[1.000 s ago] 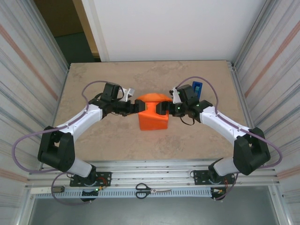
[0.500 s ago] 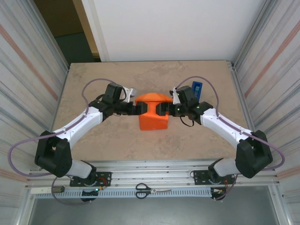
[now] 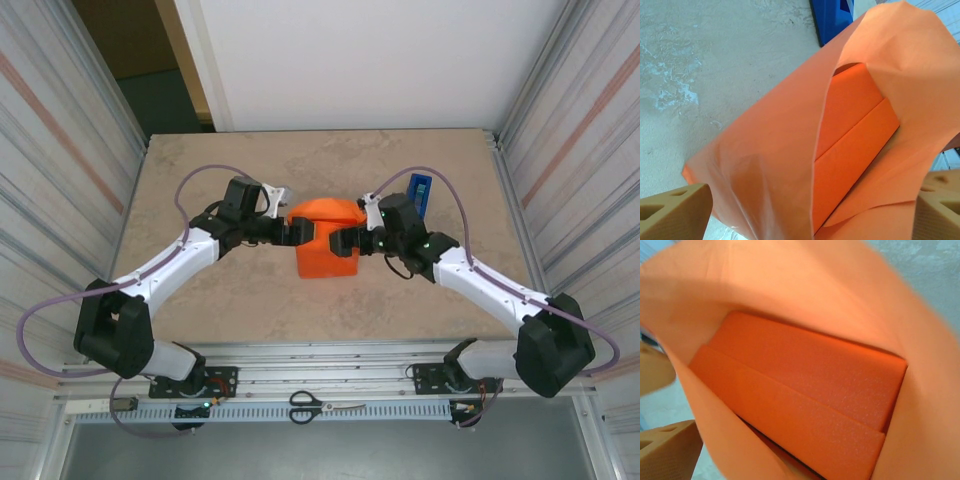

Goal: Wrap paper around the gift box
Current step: Stand up the gift box at the center of the table, then sixth fold the wrapping paper for the gift box.

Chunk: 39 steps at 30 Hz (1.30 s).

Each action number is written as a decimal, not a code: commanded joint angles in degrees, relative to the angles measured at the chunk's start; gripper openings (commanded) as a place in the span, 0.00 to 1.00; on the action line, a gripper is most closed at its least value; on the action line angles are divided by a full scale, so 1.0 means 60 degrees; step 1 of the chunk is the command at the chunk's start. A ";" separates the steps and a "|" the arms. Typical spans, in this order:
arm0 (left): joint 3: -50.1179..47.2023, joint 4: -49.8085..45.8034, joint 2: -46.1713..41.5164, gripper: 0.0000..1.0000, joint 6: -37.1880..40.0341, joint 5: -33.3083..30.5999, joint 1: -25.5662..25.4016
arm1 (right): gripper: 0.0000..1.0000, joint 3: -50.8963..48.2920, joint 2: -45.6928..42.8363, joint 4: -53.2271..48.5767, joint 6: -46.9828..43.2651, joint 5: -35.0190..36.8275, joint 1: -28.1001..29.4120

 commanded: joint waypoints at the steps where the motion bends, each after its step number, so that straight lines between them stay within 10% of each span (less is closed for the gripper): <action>1: 0.0050 0.0251 -0.0118 0.90 0.0189 -0.0185 0.0015 | 0.98 -0.0495 -0.0535 0.1440 -0.1027 0.0788 0.0251; 13: 0.0178 0.0295 0.0081 0.84 -0.0154 -0.0275 0.0015 | 0.99 -0.1137 -0.0345 0.2785 -0.2279 0.1689 0.0517; 39: -0.0319 0.0359 -0.0296 0.95 0.0444 -0.1569 -0.0507 | 0.45 -0.0416 0.0562 0.1939 -0.0905 0.1376 0.0202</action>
